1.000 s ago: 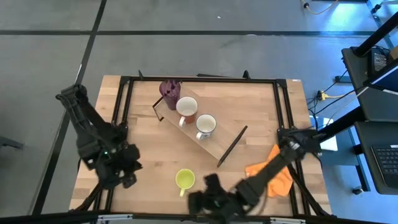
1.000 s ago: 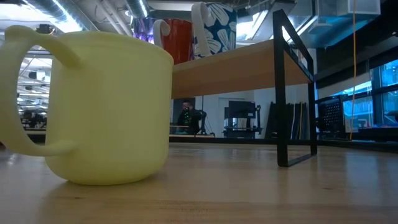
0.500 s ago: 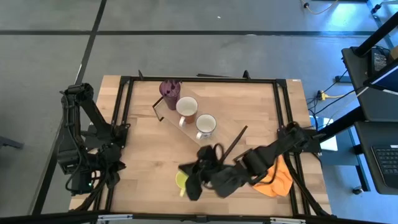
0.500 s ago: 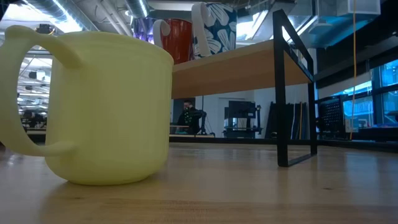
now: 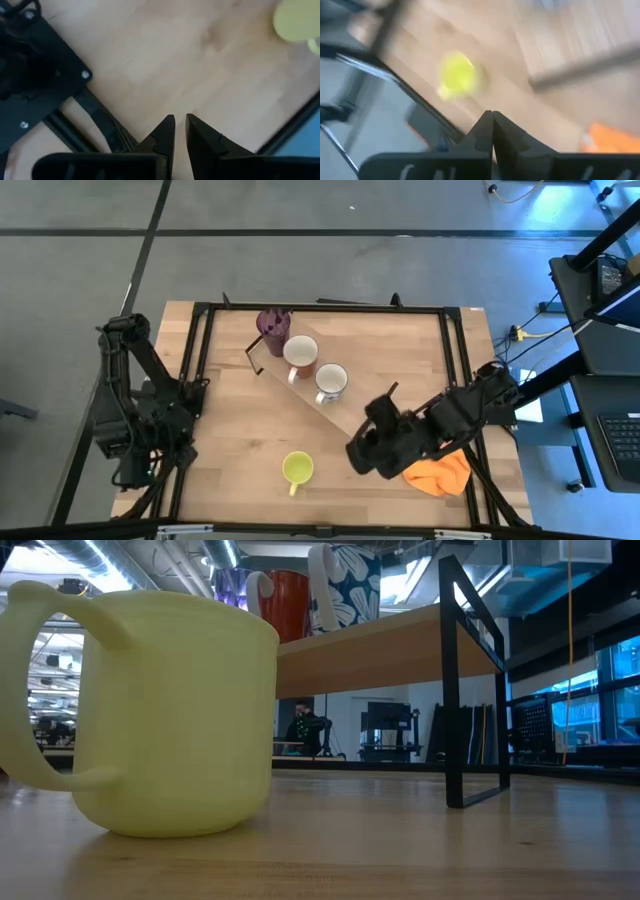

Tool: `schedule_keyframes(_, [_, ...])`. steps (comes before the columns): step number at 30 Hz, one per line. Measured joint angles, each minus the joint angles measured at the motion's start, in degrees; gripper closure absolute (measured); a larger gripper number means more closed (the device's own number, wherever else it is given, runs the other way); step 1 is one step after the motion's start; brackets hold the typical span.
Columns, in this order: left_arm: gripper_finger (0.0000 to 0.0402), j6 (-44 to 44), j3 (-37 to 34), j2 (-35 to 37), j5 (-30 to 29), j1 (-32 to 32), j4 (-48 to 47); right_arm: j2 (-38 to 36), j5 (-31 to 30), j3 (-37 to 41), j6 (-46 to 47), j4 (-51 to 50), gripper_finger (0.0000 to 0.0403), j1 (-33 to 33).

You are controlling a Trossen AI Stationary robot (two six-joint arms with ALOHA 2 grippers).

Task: Stack small to large cups/mugs on shelf
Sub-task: Put the yellow mug on the shelf

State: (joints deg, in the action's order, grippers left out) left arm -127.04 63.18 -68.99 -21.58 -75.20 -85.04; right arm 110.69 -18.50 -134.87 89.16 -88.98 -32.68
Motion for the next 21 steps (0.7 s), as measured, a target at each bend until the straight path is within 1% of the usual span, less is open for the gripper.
schedule_keyframes(1, [0.0363, 0.02, 0.0, 0.0, 0.2, 0.84, -0.38, 0.61, 2.9, 0.0, 1.56, -1.39, 0.0393, -0.35])
schedule_keyframes(3, [0.0363, 0.11, 0.0, -0.17, -0.53, 2.5, -1.31, 1.95, 6.82, 0.18, 3.21, -0.39, 0.0391, -0.73])
schedule_keyframes(5, [0.0363, 1.72, -0.02, -0.87, -0.76, 4.45, -1.53, 3.56, 8.72, 0.22, 3.73, 1.76, 0.0386, -1.09])
schedule_keyframes(7, [0.0363, 4.47, -1.21, -1.44, -0.81, 6.35, 0.84, 5.1, 9.18, 0.22, 3.72, 4.75, 0.0379, -1.64])
schedule_keyframes(9, [0.0362, 7.2, -4.19, -1.56, -0.9, 7.88, 7.13, 6.44, 9.14, 0.24, 3.64, 6.89, 0.0374, -2.23])
schedule_keyframes(11, [0.0362, 10.87, -8.66, -1.58, -1.31, 9.15, 17.63, 7.49, 9.04, 0.24, 3.74, 8.28, 0.0369, -2.95])
schedule_keyframes(14, [0.0362, 16.4, -16.35, -2.14, -4.47, 10.78, 34.5, 8.38, 6.57, 0.24, 5.16, 9.3, 0.0369, -4.1])
schedule_keyframes(15, [0.0362, 17.9, -18.49, -2.41, -5.46, 11.39, 38.61, 8.51, 5.67, 0.25, 5.26, 9.88, 0.037, -4.46])
schedule_keyframes(16, [0.0362, 19.52, -20.42, -2.75, -6.63, 12.16, 41.75, 8.61, 4.75, 0.24, 5.5, 10.57, 0.0371, -4.79])
schedule_keyframes(18, [0.0363, 21.81, -23.28, -3.81, -9.01, 14.07, 44.75, 8.72, 2.92, 0.24, 7.14, 11.32, 0.0374, -5.41])
schedule_keyframes(21, [0.0363, 27.06, -26.36, -5.21, -10.11, 17.62, 50.59, 8.73, 0.26, 0.24, 9.85, 11.81, 0.0378, -6.18])
